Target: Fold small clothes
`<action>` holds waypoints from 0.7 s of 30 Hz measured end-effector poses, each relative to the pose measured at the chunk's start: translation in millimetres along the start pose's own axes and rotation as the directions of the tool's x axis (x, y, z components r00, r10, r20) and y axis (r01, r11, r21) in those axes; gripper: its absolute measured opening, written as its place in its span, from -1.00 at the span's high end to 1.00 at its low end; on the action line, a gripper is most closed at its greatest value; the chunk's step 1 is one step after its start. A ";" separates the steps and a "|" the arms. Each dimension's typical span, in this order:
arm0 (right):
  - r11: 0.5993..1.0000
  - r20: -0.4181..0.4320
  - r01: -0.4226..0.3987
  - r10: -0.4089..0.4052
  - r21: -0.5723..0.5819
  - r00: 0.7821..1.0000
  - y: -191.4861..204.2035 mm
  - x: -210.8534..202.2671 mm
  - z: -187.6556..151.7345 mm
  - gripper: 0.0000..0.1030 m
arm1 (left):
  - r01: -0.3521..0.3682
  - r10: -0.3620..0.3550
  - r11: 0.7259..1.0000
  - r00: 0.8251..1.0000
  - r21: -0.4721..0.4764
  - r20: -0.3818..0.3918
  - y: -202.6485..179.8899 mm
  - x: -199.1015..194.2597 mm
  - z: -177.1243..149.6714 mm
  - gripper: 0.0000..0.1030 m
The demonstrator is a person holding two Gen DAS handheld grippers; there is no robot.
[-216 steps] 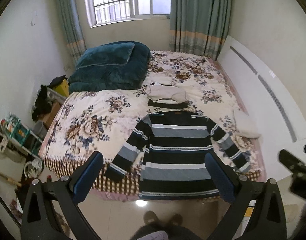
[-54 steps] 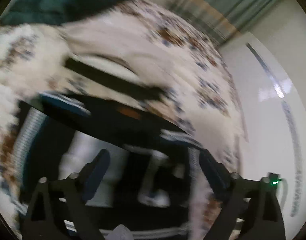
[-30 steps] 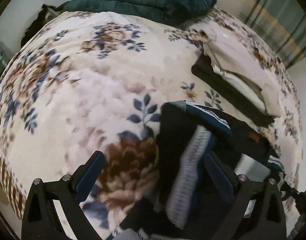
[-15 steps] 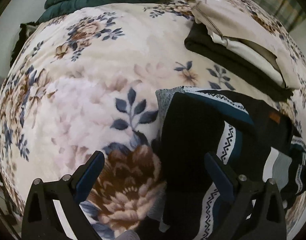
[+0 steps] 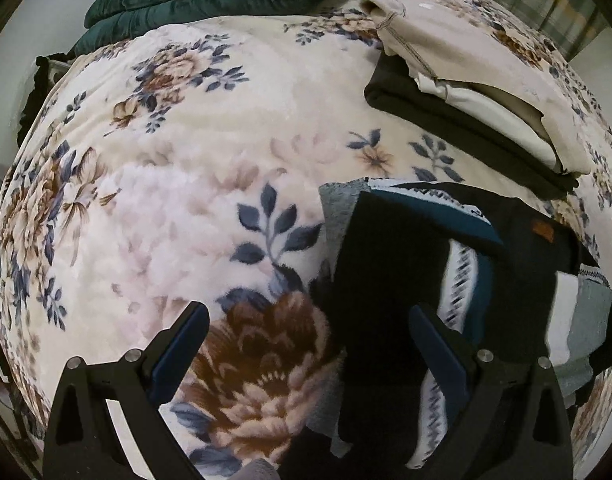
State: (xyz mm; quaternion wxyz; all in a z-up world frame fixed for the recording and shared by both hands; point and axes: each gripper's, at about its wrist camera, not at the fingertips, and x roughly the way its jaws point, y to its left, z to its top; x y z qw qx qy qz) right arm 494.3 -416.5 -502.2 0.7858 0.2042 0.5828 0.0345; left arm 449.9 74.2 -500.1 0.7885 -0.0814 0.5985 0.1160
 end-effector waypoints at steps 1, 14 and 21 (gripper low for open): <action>0.999 -0.058 0.052 -0.051 0.013 0.997 -10.2 13.7 0.6 0.65 | -0.004 0.004 1.000 1.000 0.003 0.001 0.4 -0.1 -0.5 -0.98; 0.929 -0.181 -0.033 0.106 0.368 0.978 -59.2 63.8 -34.4 0.06 | 0.081 -0.094 0.989 0.990 -0.122 -0.105 12.6 10.8 -37.6 -0.97; 0.971 -0.087 0.057 -0.038 0.233 0.995 -31.7 23.3 -41.7 0.90 | 0.102 -0.110 0.989 0.992 -0.104 -0.067 -0.2 8.9 -32.9 -0.97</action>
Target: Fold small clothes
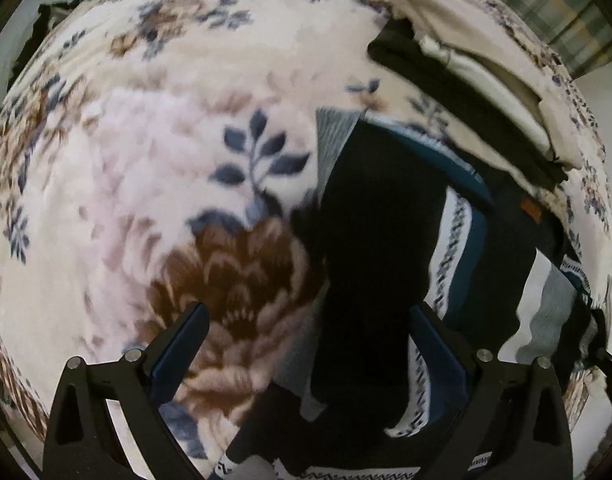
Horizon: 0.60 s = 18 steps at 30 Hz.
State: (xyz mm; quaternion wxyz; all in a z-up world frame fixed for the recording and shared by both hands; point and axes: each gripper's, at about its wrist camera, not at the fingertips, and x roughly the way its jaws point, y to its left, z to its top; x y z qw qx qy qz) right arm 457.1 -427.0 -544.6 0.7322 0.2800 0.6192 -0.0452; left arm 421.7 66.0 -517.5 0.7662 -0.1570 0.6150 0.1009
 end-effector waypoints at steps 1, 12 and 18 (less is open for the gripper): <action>1.000 0.014 0.013 -0.013 -0.021 1.000 2.1 -11.6 -2.9 0.90 | -0.004 0.004 1.000 1.000 0.013 0.012 -2.3 -2.0 2.6 -0.97; 0.983 -0.058 0.149 -0.156 -0.107 0.986 0.6 -6.8 0.7 0.17 | -0.047 0.039 0.992 0.997 0.115 0.068 -9.6 -3.8 41.2 -0.97; 0.983 0.018 0.160 -0.159 -0.085 0.987 18.6 8.8 32.1 -0.15 | -0.064 0.055 0.986 0.997 0.154 0.063 -13.9 11.5 57.5 -0.97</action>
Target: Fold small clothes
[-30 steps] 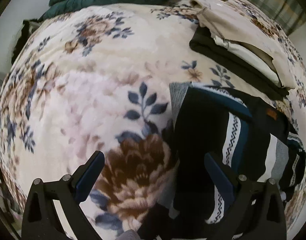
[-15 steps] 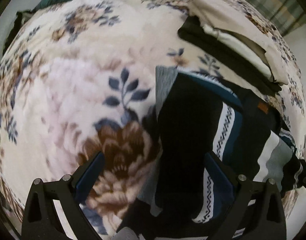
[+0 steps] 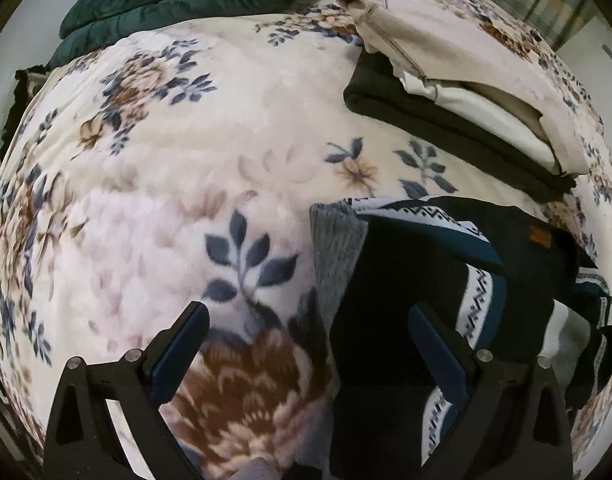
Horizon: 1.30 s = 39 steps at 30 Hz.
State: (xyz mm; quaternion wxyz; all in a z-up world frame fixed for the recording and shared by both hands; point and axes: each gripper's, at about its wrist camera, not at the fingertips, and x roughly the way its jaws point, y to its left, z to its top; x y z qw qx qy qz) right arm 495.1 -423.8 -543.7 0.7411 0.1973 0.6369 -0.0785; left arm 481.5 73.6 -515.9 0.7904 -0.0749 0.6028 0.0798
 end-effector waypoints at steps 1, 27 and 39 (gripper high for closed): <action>1.000 -0.022 0.011 -0.011 -0.008 1.000 2.1 12.1 7.3 -0.18 | -0.003 0.003 1.000 1.000 0.005 -0.001 -0.4 2.4 1.6 -0.97; 0.970 -0.041 0.056 -0.067 -0.236 0.997 59.6 47.4 -54.4 -0.31 | 0.004 -0.003 0.995 1.000 0.096 -0.013 -6.5 38.9 -31.2 -1.00; 0.984 -0.023 -0.035 0.031 -0.174 0.999 33.0 -4.3 -62.0 -0.74 | 0.013 -0.024 0.998 0.986 0.063 0.163 -6.2 -53.8 -35.3 -0.98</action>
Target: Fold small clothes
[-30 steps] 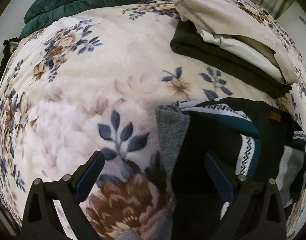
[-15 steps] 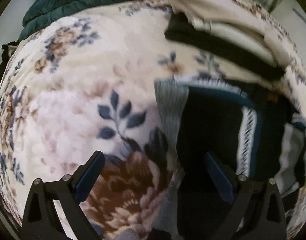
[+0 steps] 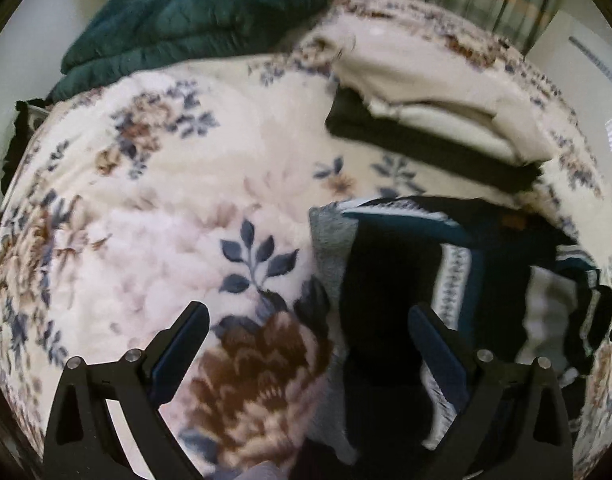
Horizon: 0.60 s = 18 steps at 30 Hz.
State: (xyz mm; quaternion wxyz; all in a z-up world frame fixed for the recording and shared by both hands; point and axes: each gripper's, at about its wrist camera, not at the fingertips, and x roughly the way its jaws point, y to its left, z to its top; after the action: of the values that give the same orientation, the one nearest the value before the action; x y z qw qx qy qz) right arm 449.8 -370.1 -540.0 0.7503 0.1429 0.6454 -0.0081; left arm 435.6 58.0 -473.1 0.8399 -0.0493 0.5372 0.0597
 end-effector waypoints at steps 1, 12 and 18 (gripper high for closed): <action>1.000 -0.001 -0.022 0.022 0.003 1.000 -7.4 -10.8 -4.8 -0.74 | -0.008 0.008 1.000 1.000 0.002 0.015 -6.0 -10.4 -2.6 -0.98; 0.997 -0.146 -0.063 0.057 -0.041 0.988 -156.6 -82.3 -52.9 -0.74 | 0.061 -0.042 0.990 0.988 0.128 -0.148 -175.8 -85.4 -148.0 -0.98; 0.997 -0.218 -0.070 0.061 -0.031 0.974 -249.1 -78.3 -56.5 -0.74 | 0.220 -0.112 0.951 0.900 0.217 -0.421 -321.4 -77.1 -292.9 -0.98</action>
State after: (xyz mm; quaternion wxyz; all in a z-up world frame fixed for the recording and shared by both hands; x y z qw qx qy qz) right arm 333.1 -609.7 -522.0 0.6779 0.1498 0.7183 0.0446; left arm 190.3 -306.2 -519.5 0.7122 0.0035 0.6956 -0.0947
